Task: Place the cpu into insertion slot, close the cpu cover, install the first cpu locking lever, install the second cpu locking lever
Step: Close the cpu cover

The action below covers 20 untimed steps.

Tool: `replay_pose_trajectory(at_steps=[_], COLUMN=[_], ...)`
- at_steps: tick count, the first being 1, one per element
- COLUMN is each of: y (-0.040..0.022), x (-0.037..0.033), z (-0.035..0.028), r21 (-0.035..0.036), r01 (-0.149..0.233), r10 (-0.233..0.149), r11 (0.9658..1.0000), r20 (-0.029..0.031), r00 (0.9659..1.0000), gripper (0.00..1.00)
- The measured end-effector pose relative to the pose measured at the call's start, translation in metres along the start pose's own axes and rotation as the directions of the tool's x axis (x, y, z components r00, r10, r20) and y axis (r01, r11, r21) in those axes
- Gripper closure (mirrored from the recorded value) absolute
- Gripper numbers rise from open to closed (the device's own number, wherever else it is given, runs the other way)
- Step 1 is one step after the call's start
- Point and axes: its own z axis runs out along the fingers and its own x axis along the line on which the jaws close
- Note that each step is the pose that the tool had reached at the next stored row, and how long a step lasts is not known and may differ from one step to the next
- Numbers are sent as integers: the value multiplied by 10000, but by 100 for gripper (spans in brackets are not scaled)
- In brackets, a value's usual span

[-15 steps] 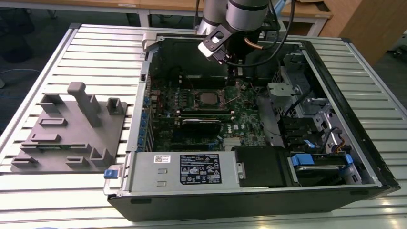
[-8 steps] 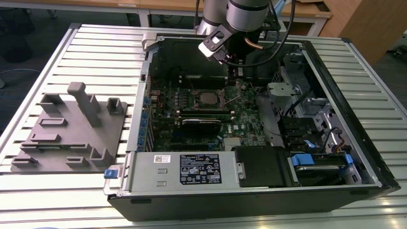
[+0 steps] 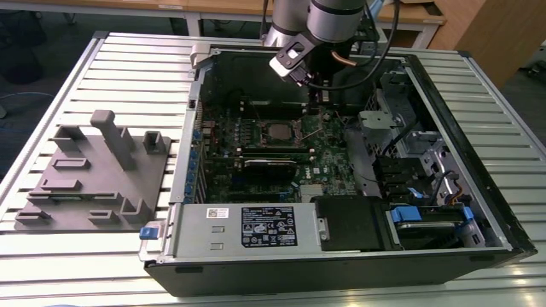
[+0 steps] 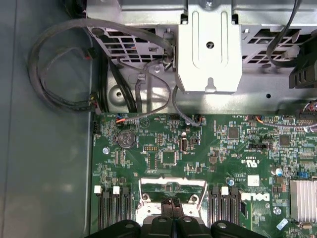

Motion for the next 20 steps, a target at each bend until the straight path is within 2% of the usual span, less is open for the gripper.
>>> replay_pose_trajectory(at_steps=[6, 20], y=[58, 237], x=[0, 1], z=[3, 12], r21=[1, 4], r01=[1, 1], r10=[-1, -1], r11=[10000, 10000], r20=[0, 0], r00=[10000, 10000], gripper=[89, 89])
